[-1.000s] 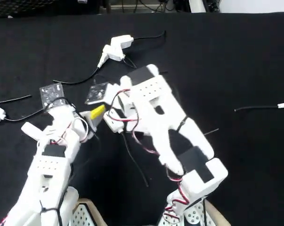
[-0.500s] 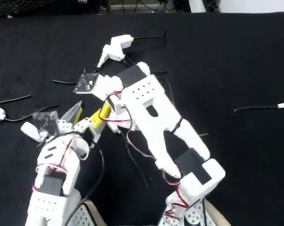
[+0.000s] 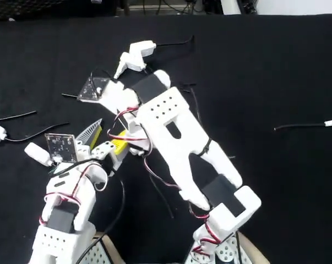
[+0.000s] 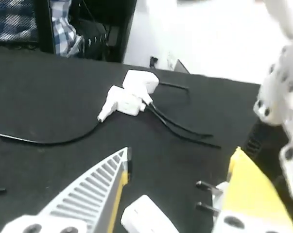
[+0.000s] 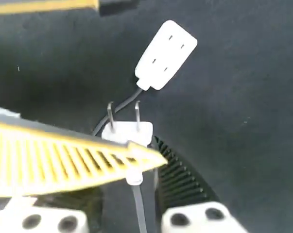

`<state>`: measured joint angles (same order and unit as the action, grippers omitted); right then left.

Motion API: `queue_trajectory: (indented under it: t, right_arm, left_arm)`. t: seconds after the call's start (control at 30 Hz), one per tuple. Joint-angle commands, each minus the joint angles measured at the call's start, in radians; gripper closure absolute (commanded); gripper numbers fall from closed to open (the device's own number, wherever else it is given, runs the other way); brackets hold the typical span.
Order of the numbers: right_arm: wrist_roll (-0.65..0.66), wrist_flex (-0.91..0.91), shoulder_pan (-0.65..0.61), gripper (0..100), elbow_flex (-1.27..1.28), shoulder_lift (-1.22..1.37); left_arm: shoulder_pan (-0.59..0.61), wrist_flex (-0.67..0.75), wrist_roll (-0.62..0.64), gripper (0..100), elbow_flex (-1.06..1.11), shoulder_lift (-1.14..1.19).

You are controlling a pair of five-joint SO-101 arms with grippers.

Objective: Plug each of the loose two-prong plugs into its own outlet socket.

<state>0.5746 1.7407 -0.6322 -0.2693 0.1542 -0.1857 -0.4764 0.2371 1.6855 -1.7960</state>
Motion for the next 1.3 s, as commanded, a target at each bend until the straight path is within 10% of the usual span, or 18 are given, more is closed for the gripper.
queue_trajectory:
  t: [0.0, 1.27]
  right_arm:
    - [-0.06, 0.025, -0.02, 98.6, -0.142, -0.048]
    - [-0.227, 0.026, 0.1, 98.6, -0.223, -0.188]
  left_arm:
    - [-0.027, -0.04, -0.011, 67, 0.015, 0.005]
    - [-0.067, -0.101, -0.081, 67, 0.015, 0.012]
